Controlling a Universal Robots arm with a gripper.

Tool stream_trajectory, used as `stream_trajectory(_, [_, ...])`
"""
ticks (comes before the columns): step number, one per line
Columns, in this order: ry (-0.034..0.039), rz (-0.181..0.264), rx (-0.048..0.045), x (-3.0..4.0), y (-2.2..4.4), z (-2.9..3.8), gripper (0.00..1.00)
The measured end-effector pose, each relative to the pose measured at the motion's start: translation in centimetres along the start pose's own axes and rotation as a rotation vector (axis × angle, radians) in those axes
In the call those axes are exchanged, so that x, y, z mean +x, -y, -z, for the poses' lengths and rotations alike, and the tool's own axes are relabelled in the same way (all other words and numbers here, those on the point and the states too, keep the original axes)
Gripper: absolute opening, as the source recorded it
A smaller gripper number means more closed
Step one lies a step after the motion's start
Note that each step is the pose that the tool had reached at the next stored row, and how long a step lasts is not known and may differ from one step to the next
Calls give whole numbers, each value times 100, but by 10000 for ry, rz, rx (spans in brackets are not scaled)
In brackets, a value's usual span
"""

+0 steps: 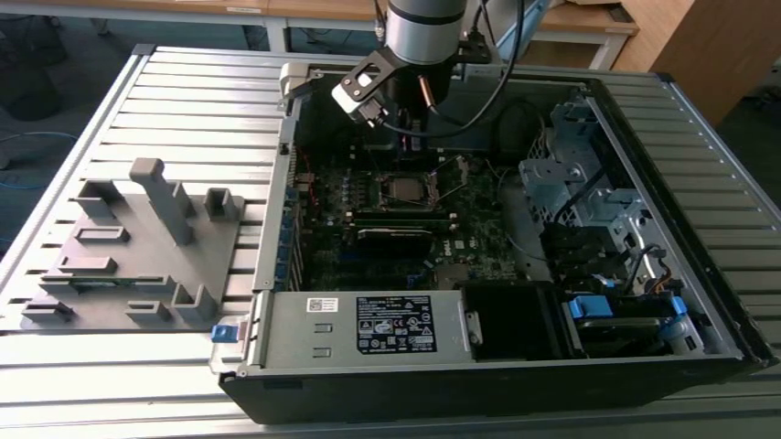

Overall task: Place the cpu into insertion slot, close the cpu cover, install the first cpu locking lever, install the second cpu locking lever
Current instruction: 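Close the cpu cover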

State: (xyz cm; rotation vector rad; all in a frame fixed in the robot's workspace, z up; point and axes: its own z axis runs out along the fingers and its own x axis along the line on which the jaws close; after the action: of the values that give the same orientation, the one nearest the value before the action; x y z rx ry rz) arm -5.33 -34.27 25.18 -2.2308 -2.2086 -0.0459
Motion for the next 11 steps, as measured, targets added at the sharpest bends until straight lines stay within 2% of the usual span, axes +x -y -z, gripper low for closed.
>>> stream_trajectory(11, [1,0,1,0,0,11,10])
